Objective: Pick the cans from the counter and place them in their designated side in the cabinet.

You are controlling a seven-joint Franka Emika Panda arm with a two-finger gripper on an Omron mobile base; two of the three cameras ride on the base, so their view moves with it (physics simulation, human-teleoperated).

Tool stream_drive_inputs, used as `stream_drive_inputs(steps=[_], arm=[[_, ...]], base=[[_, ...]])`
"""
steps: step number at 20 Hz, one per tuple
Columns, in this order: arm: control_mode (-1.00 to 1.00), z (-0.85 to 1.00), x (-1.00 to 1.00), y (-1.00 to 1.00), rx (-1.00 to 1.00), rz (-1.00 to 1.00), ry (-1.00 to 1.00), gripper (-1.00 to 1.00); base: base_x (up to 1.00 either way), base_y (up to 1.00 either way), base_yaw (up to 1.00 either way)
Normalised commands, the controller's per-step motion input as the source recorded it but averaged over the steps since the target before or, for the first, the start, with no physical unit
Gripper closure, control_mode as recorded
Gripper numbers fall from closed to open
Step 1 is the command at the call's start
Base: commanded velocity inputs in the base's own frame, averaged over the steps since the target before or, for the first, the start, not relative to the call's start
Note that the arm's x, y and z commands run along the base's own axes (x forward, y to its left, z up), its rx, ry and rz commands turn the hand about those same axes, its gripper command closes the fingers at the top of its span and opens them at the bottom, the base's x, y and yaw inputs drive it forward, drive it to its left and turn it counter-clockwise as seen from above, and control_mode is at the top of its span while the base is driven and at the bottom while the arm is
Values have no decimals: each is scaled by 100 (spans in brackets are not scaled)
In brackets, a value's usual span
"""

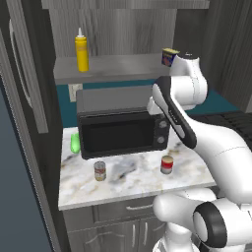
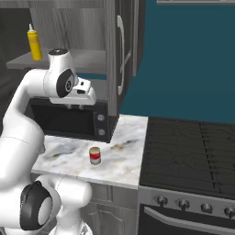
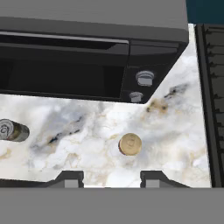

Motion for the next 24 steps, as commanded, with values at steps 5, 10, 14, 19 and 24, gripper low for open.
stream_drive_inputs(steps=[5,10,14,19,24], arm=[[-100,-10,-1,0,0,0,0,-100],[-100,-27,-2,-2,0,0,0,-100],[-100,-23,-2,0,-1,0,0,-100],[-100,-21,-2,-4,-2,0,0,-100],[-100,-17,0,-9,-2,0,-2,-100]], base=[[0,0,0],[0,0,0],[0,0,0],[0,0,0],[0,0,0]])
